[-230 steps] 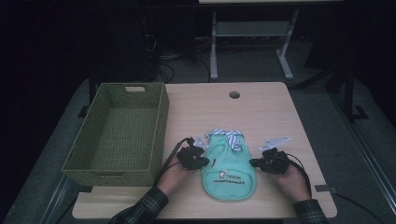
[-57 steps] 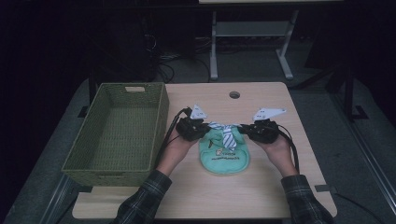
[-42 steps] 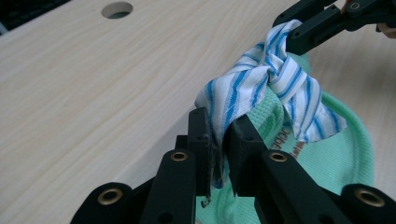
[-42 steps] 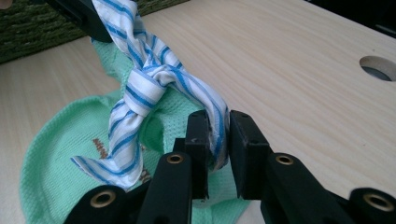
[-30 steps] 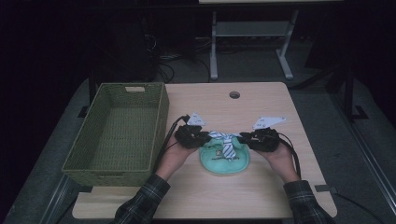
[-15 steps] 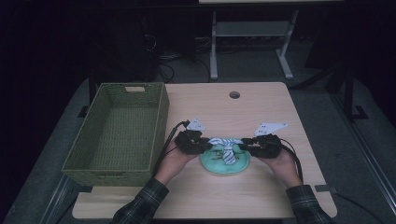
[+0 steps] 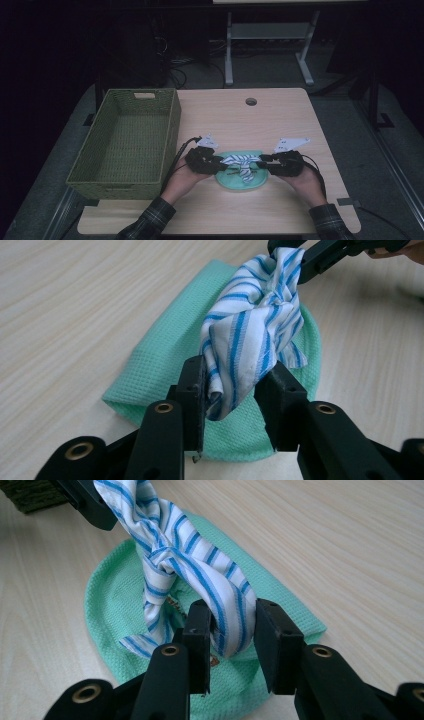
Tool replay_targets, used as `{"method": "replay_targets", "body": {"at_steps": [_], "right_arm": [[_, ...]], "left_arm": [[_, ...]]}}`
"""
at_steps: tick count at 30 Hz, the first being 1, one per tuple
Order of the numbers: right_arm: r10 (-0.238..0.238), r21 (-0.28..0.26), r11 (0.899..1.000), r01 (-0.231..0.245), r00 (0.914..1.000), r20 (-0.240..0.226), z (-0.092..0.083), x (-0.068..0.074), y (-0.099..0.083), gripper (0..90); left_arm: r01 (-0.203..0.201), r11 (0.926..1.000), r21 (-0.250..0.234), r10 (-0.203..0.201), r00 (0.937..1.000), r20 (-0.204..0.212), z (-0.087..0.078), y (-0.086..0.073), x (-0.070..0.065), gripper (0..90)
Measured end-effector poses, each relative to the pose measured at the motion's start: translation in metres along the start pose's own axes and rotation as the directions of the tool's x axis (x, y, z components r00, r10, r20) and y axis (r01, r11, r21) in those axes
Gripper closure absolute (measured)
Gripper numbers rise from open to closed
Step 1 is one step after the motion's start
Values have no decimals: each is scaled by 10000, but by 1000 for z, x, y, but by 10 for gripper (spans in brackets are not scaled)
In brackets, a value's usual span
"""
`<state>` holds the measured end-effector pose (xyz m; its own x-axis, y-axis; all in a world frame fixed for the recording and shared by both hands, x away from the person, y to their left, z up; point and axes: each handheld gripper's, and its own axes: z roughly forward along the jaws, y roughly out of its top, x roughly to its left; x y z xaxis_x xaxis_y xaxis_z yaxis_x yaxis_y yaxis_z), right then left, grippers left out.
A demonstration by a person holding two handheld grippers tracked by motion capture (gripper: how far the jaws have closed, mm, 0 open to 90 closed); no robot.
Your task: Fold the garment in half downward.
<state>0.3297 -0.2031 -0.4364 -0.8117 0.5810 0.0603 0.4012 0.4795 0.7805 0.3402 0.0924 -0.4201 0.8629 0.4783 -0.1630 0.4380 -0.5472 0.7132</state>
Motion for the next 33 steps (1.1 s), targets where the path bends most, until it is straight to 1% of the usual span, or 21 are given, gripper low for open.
{"method": "replay_targets", "body": {"at_steps": [4, 5, 6, 8, 11, 12, 13, 14, 15, 16, 19, 23, 25, 26, 29, 30, 31, 32, 33], "right_arm": [[-69, 10, 10000, 69, 10000, -68, -3, 3, -3, 661], [-49, -1, 10000, 49, 9999, -96, -4, 4, -4, 652], [71, 61, 10000, -70, 9999, -117, -5, 5, -4, 639], [70, 63, 10000, -69, 9999, -153, -8, 6, -6, 619], [102, -5, 9999, -102, 9997, -224, -15, 8, -8, 599], [181, -34, 9998, -182, 9996, -222, -18, 9, -8, 594], [138, -136, 9998, -141, 9996, -235, -21, 9, -8, 594], [129, -265, 9996, -136, 9996, -247, -24, 8, -8, 597], [249, -389, 9989, -260, 9993, -265, -27, 7, -6, 609], [258, -442, 9987, -269, 9994, -242, -29, 7, -4, 619], [281, -684, 9972, -294, 9994, -202, -31, 2, 5, 697], [212, -681, 9974, -216, 9998, -66, -22, -4, 19, 836], [140, -661, 9977, -142, 9999, -34, -15, -7, 25, 878], [154, -630, 9979, -156, 9999, -31, -11, -8, 28, 892], [124, -454, 9989, -126, 9999, -44, 0, -10, 34, 897], [136, -448, 9989, -138, 9999, -40, 4, -11, 36, 897], [286, -325, 9991, -288, 9996, -77, 7, -11, 37, 898], [222, -280, 9994, -224, 9997, -89, 10, -12, 38, 898], [215, -228, 9995, -218, 9997, -130, 12, -12, 37, 897]], "left_arm": [[-50, 10000, -8, 50, 9998, 196, -3, -3, -4, 599], [-80, 10000, -23, 81, 9997, 223, -4, -3, -6, 591], [-79, 10000, -52, 81, 9997, 251, -6, -3, -7, 577], [-186, 9998, -111, 189, 9995, 266, -10, -3, -11, 537], [-260, 9991, -337, 271, 9991, 340, -18, -2, -16, 511], [-269, 9988, -403, 284, 9990, 357, -20, -1, -18, 512], [-369, 9982, -476, 386, 9986, 355, -22, 0, -18, 514], [-388, 9972, -638, 408, 9987, 304, -25, 2, -20, 535], [-406, 9966, -710, 426, 9988, 257, -27, 3, -20, 580], [-413, 9957, -834, 433, 9988, 227, -28, 5, -20, 609], [-397, 9959, -814, 399, 9992, 14, -28, 8, -16, 694], [-45, 9962, -867, 27, 9998, -216, -23, 11, -7, 811], [-29, 9971, -761, -6, 9989, -460, -20, 12, -3, 849], [109, 9972, -741, -146, 9987, -486, -18, 12, -1, 871], [270, 9980, -570, -307, 9975, -642, -13, 10, 3, 891], [237, 9984, -509, -270, 9975, -646, -12, 10, 5, 892], [346, 9982, -494, -377, 9973, -634, -10, 9, 5, 891], [353, 9984, -450, -380, 9974, -607, -9, 8, 4, 891], [218, 9993, -305, -235, 9981, -574, -8, 7, 4, 891]]}}
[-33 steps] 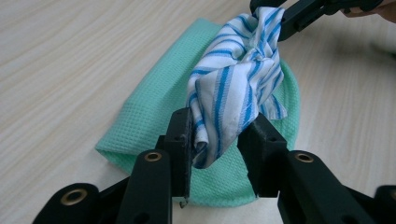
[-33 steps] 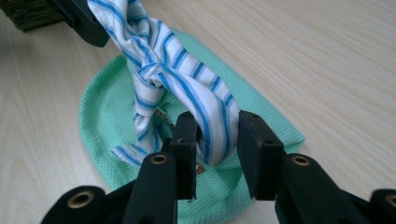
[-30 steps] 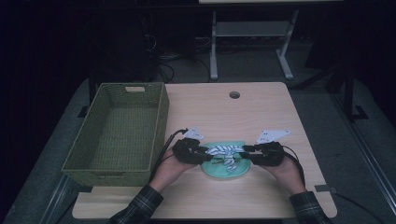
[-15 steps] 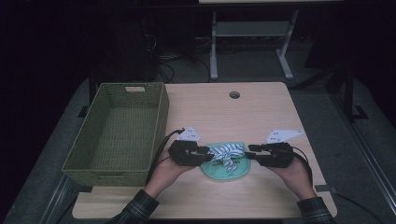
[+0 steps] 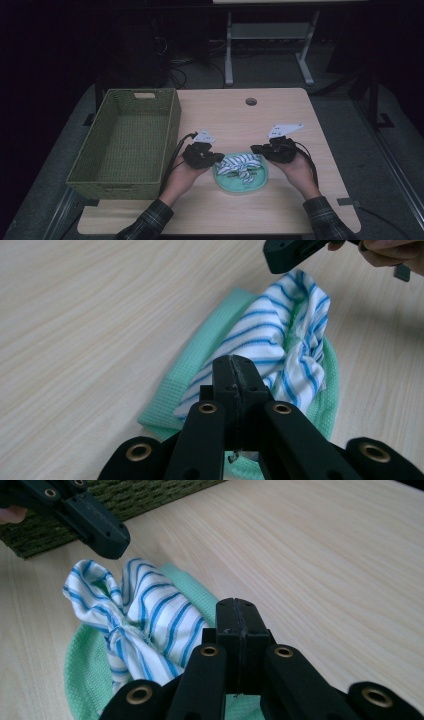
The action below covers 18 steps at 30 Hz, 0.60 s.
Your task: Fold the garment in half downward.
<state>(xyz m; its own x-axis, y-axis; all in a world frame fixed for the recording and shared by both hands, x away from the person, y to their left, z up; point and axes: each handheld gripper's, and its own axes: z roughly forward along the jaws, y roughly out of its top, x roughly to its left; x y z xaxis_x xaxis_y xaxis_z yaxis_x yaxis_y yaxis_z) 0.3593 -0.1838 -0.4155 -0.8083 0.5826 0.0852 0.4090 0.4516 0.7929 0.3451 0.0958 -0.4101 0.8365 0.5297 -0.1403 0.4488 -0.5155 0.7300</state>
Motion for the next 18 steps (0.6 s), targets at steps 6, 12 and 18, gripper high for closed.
{"method": "replay_targets", "body": {"at_steps": [6, 12, 18], "right_arm": [[-12, 254, 9997, 15, 9999, -119, 2, 5, -6, 897], [-103, 420, 9991, 110, 9998, -182, -3, 12, -16, 896], [-125, 670, 9977, 143, 9996, -268, -6, 20, -24, 896]], "left_arm": [[-90, 9998, 166, 84, 9994, 349, 5, -3, -10, 876], [-168, 9992, 367, 145, 9979, 624, 9, -8, -19, 864], [-227, 9977, 646, 178, 9969, 760, 14, -13, -23, 860]]}}
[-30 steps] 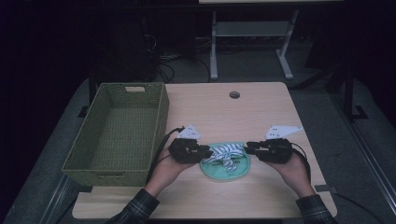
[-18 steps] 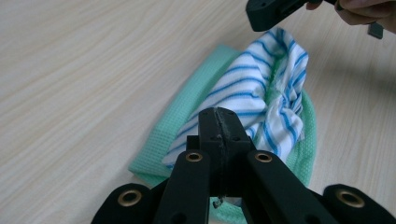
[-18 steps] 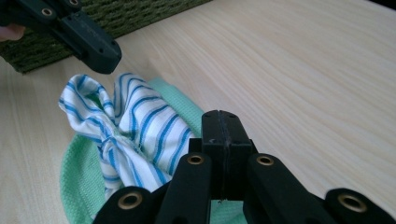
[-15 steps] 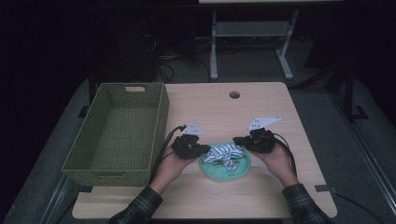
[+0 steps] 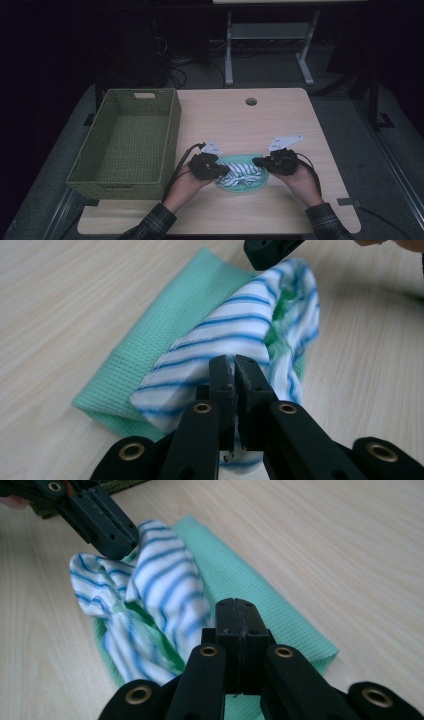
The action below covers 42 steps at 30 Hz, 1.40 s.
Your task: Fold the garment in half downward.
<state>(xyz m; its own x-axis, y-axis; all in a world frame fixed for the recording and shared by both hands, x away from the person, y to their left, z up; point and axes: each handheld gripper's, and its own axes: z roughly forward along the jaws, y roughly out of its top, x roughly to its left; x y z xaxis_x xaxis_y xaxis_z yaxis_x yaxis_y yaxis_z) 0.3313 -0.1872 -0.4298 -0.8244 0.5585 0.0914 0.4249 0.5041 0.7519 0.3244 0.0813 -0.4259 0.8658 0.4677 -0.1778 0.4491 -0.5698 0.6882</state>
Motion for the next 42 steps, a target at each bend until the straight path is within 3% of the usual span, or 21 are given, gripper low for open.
{"method": "replay_targets", "body": {"at_steps": [6, 9, 13, 16, 20, 28, 31, 35, 39, 42], "right_arm": [[-17, 211, 9998, 18, 10000, -74, 1, 9, -10, 895], [-76, 176, 9998, 76, 10000, -5, -4, 11, -11, 895], [-44, -442, 9990, 38, 9999, -131, -16, 14, -7, 895], [-114, -471, 9988, 95, 9991, -402, -16, 22, -6, 895], [-203, 102, 9997, 208, 9986, -491, -5, 30, -14, 895], [-269, 956, 9949, 309, 9987, -424, 8, 30, -32, 897], [-310, 1189, 9923, 351, 9989, -363, 10, 29, -38, 897], [-256, 858, 9959, 278, 9993, -272, 3, 26, -32, 897], [-150, 362, 9992, 152, 9999, -37, -1, 15, -21, 897], [51, 198, 9998, -54, 9999, 127, 2, 4, -13, 897]], "left_arm": [[-235, 9990, 382, 231, 9997, 99, 8, -4, -5, 849], [-170, 9986, 492, 162, 9997, 175, 16, -6, -9, 849], [-360, 9951, 924, 341, 9992, 227, 26, -8, -13, 848], [-335, 9944, 1004, 316, 9993, 210, 30, -9, -14, 845], [-325, 9943, 1011, 305, 9993, 216, 29, -9, -14, 838], [-337, 9908, 1313, 296, 9990, 329, 31, -12, -14, 835], [-316, 9926, 1173, 270, 9988, 402, 28, -10, -13, 810], [-239, 9979, 599, 219, 9992, 348, 11, -1, -11, 803], [-168, 9997, 167, 171, 9996, -231, -2, 11, 0, 806], [182, 9998, -114, -189, 9980, -597, -1, 18, 10, 815]]}}
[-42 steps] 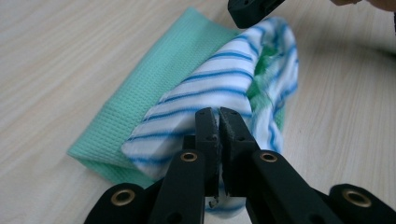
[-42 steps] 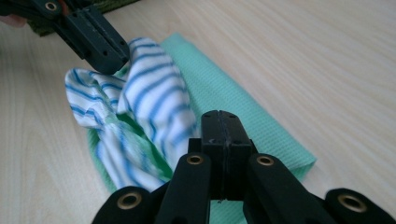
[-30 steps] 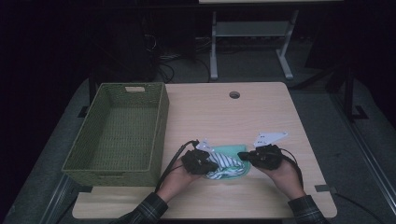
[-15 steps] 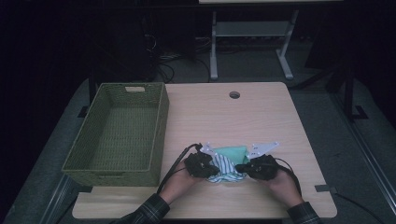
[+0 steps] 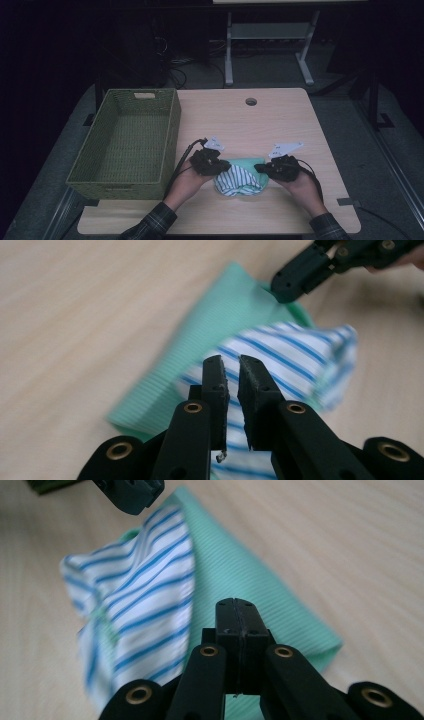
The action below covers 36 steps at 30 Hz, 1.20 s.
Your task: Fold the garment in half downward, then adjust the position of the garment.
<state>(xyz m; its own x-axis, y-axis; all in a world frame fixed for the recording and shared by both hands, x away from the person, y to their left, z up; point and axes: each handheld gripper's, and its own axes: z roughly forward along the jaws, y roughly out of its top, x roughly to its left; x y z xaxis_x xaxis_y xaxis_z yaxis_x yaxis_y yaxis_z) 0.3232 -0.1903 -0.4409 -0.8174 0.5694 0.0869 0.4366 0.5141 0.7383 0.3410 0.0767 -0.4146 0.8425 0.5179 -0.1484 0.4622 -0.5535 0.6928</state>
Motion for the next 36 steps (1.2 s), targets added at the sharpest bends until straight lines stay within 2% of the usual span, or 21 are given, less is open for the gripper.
{"method": "replay_targets", "body": {"at_steps": [4, 6, 8, 13, 17, 18, 22, 23, 24, 26, 31, 36], "right_arm": [[288, -231, 9993, -287, 9996, 11, 9, -13, 8, 898], [298, -299, 9991, -298, 9996, -31, 15, -17, 11, 898], [377, -123, 9992, -378, 9993, -84, 23, -19, 12, 897], [302, 523, 9982, -299, 9995, -48, 39, -19, 6, 898], [224, 472, 9986, -218, 9997, -127, 42, -20, 4, 899], [324, 472, 9984, -317, 9994, -136, 42, -19, 3, 899], [128, 410, 9991, -127, 9999, -14, 39, -19, 5, 898], [222, 339, 9992, -222, 9998, -13, 37, -20, 6, 898], [156, 212, 9997, -156, 9999, 12, 35, -21, 7, 899], [309, 101, 9995, -309, 9995, -1, 31, -22, 10, 898], [269, -152, 9995, -269, 9996, -31, 29, -29, 20, 898], [257, -68, 9996, -258, 9996, -139, 35, -32, 27, 898]], "left_arm": [[215, 9998, 30, -214, 9992, -328, 9, 5, 12, 818], [270, 9993, 243, -258, 9986, -469, 17, 5, 17, 817], [492, 9981, 358, -477, 9979, -437, 26, 3, 22, 817], [441, 9961, 764, -407, 9981, -457, 37, -2, 26, 833], [246, 9956, 901, -195, 9982, -563, 41, -5, 26, 856], [197, 9955, 927, -145, 9983, -563, 41, -5, 26, 861], [337, 9970, 696, -309, 9986, -420, 36, -3, 25, 845], [235, 9975, 673, -209, 9990, -389, 33, -2, 25, 844], [352, 9982, 480, -335, 9988, -345, 32, -1, 23, 844], [251, 9988, 429, -243, 9995, -189, 26, 0, 19, 845], [82, 9999, 67, -84, 9995, 308, 14, -2, 2, 846], [70, 9996, -264, -49, 9969, 789, 4, -9, -16, 862]]}}
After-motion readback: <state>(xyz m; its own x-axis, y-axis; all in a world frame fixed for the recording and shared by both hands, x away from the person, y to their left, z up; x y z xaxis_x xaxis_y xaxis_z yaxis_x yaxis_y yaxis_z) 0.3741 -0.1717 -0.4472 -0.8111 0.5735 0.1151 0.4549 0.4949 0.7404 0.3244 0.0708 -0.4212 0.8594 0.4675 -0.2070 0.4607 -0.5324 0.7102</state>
